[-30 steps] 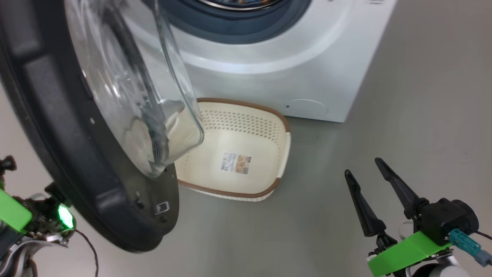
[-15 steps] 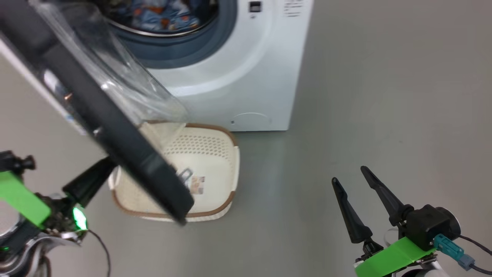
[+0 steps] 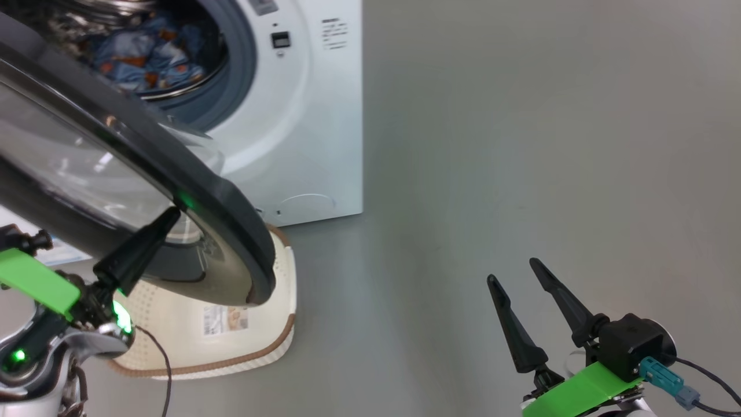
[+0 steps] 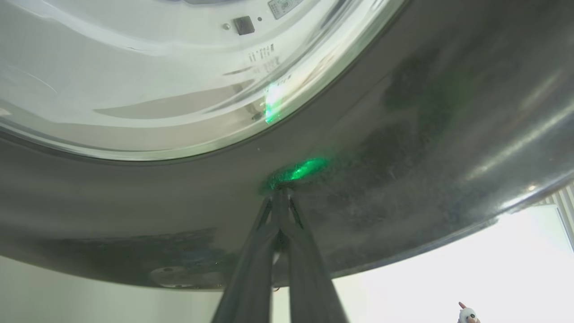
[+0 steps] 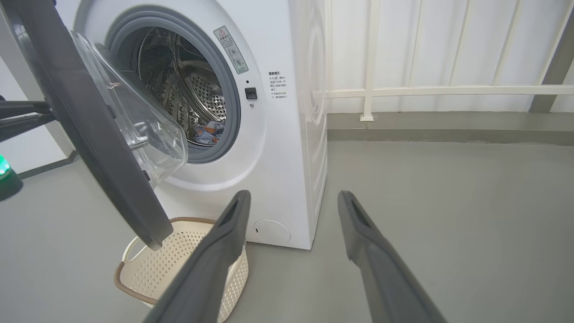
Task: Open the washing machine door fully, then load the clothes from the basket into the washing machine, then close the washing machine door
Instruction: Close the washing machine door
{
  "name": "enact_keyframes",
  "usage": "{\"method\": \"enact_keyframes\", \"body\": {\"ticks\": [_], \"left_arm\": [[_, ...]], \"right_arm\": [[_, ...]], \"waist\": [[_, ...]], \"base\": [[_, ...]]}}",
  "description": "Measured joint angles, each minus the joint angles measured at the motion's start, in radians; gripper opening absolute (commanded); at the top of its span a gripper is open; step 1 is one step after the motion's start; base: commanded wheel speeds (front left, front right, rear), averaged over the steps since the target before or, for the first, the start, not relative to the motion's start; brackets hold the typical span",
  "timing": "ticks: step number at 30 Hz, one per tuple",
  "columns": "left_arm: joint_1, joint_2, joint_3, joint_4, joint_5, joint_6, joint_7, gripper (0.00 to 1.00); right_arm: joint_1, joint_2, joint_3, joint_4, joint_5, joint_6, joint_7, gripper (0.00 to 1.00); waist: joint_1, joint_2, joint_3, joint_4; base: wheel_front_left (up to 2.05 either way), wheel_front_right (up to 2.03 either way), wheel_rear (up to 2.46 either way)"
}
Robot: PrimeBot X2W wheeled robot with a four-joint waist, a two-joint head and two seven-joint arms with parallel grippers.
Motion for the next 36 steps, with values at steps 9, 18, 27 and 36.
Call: {"method": "enact_keyframes", "body": {"ticks": [9, 18, 27, 36], "left_arm": [[-0.088, -0.038, 0.005, 0.113, 0.011, -0.02, -0.034, 0.0], [-0.133, -0.053, 0.014, 0.169, 0.012, -0.046, -0.035, 0.0], [-0.107, -0.06, 0.063, 0.162, -0.001, -0.071, -0.039, 0.0], [0.028, -0.063, 0.11, 0.086, 0.0, -0.08, -0.067, 0.0]], "right_arm": [[0.0, 0.004, 0.017, 0.014, 0.003, 0.0, -0.008, 1.0], [-0.001, 0.008, 0.018, 0.025, 0.015, 0.0, -0.021, 1.0], [-0.002, 0.017, 0.008, 0.037, 0.016, 0.0, -0.036, 1.0], [-0.003, 0.019, 0.001, 0.044, 0.016, 0.0, -0.043, 1.0]], "waist": [[0.0, 0.0, -0.009, -0.061], [0.0, 0.0, 0.003, -0.086], [0.0, 0.0, 0.016, -0.072], [0.0, 0.0, 0.011, -0.046]], "base": [[0.0, 0.0, 0.0], [0.0, 0.0, 0.0], [0.0, 0.0, 0.0], [0.0, 0.0, 0.0]]}}
